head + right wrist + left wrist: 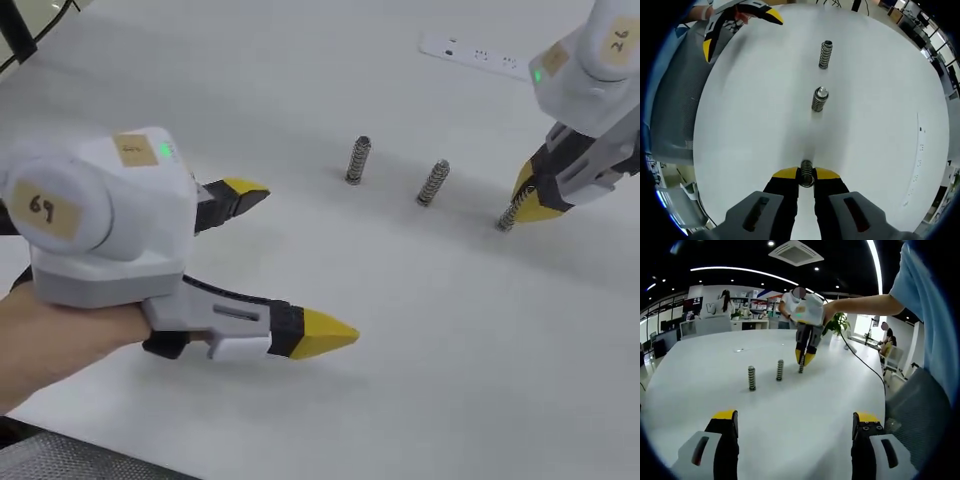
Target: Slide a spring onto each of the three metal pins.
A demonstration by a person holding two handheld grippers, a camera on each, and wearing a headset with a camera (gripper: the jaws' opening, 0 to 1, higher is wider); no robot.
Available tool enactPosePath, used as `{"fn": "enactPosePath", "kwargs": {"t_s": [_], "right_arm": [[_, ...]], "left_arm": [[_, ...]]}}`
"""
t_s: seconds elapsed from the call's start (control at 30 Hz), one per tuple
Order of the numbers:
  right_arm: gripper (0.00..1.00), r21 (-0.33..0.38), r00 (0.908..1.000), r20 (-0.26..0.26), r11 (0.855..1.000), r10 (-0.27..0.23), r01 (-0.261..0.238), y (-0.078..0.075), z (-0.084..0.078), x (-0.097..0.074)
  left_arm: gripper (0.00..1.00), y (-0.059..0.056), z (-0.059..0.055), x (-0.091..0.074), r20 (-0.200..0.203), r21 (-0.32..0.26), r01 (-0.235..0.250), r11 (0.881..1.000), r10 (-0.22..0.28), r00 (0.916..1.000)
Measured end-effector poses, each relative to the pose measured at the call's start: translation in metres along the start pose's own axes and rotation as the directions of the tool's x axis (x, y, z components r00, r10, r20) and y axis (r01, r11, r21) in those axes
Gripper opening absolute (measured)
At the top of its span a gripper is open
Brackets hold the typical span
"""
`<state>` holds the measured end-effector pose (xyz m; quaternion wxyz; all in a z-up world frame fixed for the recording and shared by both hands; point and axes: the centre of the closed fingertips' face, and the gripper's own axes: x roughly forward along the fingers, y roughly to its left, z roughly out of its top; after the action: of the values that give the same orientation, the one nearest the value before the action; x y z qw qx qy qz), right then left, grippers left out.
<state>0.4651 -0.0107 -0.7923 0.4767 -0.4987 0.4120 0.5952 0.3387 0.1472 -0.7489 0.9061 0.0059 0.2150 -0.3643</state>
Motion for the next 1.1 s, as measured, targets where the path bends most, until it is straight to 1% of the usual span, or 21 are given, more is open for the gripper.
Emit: {"fn": "enactPosePath", "kwargs": {"t_s": [0.17,0.37,0.63,0.7,0.77,0.9,1.0,1.03,1.1], "right_arm": [[0.08,0.000,1.0000,-0.001,1.000,-0.005,0.005,-0.0011,0.0001,0.0029],[0.08,0.008,1.0000,0.002,1.000,-0.006,0.006,-0.0014,0.0014,0.0021],[0.10,-0.001,1.0000,-0.008,1.000,-0.005,0.005,-0.0019,0.0002,0.0043],[0.15,0.006,1.0000,-0.003,1.000,0.001,-0.001,-0.0016,0.0003,0.0052],[0.22,0.018,0.9999,0.012,1.000,0.010,-0.010,0.0000,0.0021,0.0055],[0.37,0.029,0.9994,0.032,1.000,-0.013,0.012,-0.0032,0.0039,0.0042],[0.53,0.042,0.9982,0.046,0.998,-0.038,0.036,-0.0065,0.0045,0.0031],[0.57,0.051,0.9971,0.062,0.998,-0.043,0.040,-0.0067,0.0063,0.0024],[0.63,0.068,0.9948,0.090,0.997,-0.048,0.042,-0.0066,0.0092,0.0013]], "left_arm": [[0.92,0.0009,0.0006,0.0006,0.002,-0.001,-0.002,1.000,0.002,1.0000],[0.92,0.0005,0.0010,0.0013,0.003,0.000,-0.001,1.000,0.001,1.0000],[0.91,0.0011,0.0013,0.0008,0.003,0.001,-0.003,1.000,0.003,1.0000],[0.91,0.0014,0.0014,0.0003,0.003,0.001,-0.005,1.000,0.005,1.0000],[0.91,0.0016,0.0023,-0.0001,0.006,0.001,-0.006,1.000,0.006,1.0000],[0.91,0.0009,0.0026,-0.0004,0.007,0.001,-0.006,1.000,0.006,1.0000],[0.91,-0.0001,0.0034,-0.0003,0.011,0.004,-0.004,1.000,0.004,0.9999],[0.91,-0.0003,0.0037,-0.0002,0.013,0.002,-0.004,1.000,0.004,0.9999],[0.91,-0.0006,0.0037,-0.0001,0.012,0.002,-0.003,1.000,0.003,0.9999]]}}
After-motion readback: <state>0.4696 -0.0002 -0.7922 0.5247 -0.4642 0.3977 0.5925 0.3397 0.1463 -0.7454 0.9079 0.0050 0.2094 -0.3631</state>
